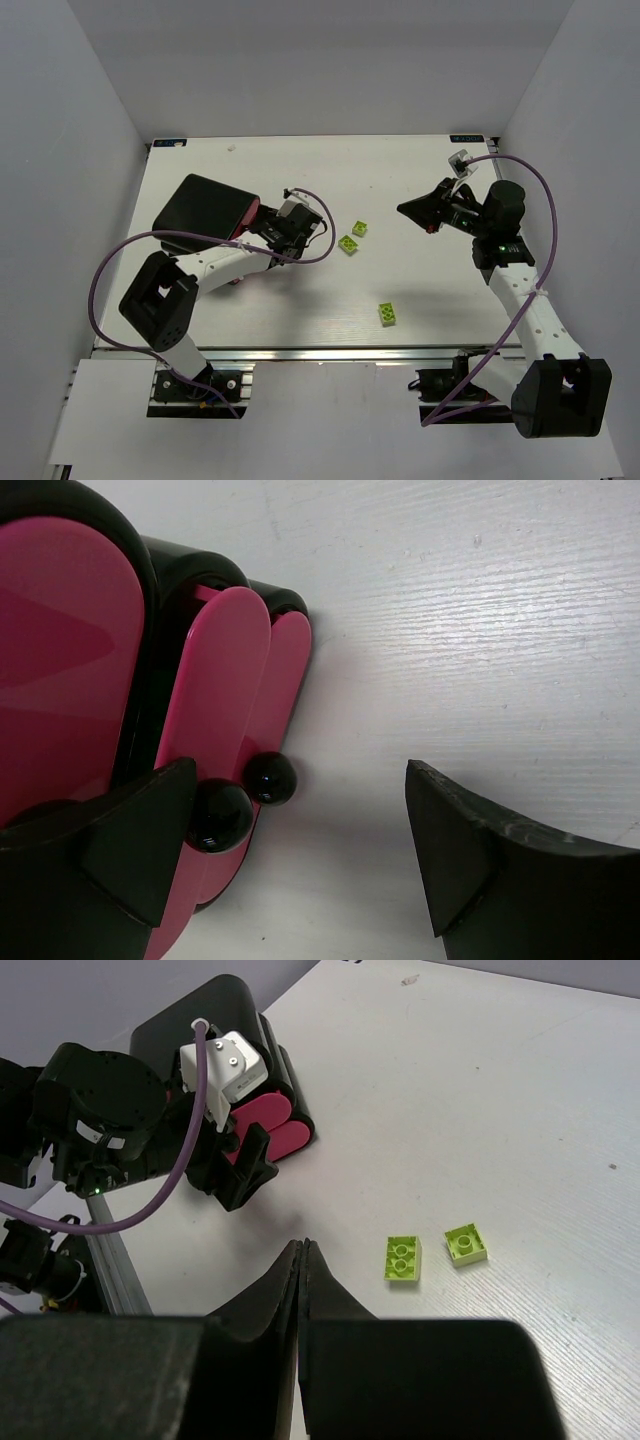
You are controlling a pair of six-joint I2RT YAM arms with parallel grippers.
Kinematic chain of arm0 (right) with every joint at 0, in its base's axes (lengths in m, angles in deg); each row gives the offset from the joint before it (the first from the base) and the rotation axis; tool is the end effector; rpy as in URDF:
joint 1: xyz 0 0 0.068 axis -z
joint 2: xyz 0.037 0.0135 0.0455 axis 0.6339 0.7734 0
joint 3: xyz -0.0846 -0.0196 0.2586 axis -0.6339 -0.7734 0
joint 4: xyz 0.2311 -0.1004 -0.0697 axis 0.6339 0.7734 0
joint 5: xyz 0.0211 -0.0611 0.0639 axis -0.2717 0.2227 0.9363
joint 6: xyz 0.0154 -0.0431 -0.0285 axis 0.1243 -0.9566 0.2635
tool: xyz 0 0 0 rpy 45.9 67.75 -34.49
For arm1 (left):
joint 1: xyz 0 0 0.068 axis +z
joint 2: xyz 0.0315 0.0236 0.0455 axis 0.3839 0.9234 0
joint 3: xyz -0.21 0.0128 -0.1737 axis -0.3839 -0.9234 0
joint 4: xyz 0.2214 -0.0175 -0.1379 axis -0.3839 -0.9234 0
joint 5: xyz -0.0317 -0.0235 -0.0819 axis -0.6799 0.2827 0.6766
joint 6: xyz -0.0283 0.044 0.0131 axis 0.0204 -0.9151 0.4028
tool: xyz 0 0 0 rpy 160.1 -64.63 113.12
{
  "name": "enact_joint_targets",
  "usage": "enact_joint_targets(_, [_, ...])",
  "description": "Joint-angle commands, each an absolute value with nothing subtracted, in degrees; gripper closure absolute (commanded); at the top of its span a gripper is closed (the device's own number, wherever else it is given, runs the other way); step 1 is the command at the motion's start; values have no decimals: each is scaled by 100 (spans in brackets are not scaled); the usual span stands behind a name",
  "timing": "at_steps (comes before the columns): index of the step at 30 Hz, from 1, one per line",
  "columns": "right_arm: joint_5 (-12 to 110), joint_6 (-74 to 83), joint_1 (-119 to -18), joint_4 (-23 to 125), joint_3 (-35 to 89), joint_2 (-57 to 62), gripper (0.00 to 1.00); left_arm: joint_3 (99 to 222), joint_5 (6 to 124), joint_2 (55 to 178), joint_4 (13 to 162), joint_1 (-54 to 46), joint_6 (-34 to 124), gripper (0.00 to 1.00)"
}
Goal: Sort the legos into containers by color
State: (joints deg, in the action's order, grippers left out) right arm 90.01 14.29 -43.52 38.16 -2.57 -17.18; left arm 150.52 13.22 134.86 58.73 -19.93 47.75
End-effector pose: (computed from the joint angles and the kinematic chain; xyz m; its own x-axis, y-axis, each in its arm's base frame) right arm 0.2400 0.0444 0.3335 -0.2788 0.1703 -0.9451 -0.7469 0.5801 0.3249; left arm 0.2601 -0.2050 0.2164 -0.6619 0.3594 -0.6578 0.0563 0.8989 0.4344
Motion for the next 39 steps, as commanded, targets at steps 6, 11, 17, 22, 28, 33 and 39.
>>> enact_joint_targets(6, [9210,1540,-4285,3463,-300,-1707,100,14950,990,12975,5894,-1935,4477,7])
enact_joint_targets(11, [9236,1540,-4268,3446,-300,-1707,100,14704,1437,12579,6438,-2005,3906,28])
enact_joint_targets(17, [9307,1558,-4259,3402,-318,-1680,100,14361,2588,11893,6879,-2005,3439,68])
enact_joint_targets(22, [9307,1575,-4259,3375,-327,-1663,100,14273,3073,12085,6547,-2005,3430,82])
enact_joint_targets(28, [9289,1575,-4241,3375,-335,-1663,100,14185,2871,12543,6273,-2005,3852,83])
enact_joint_targets(33, [9280,1566,-4189,3375,-344,-1663,100,14316,2397,12964,6045,-1944,4124,80])
enact_joint_targets(39, [9307,1584,-4145,3384,-344,-1654,100,14492,1870,13097,5877,-1944,4265,48])
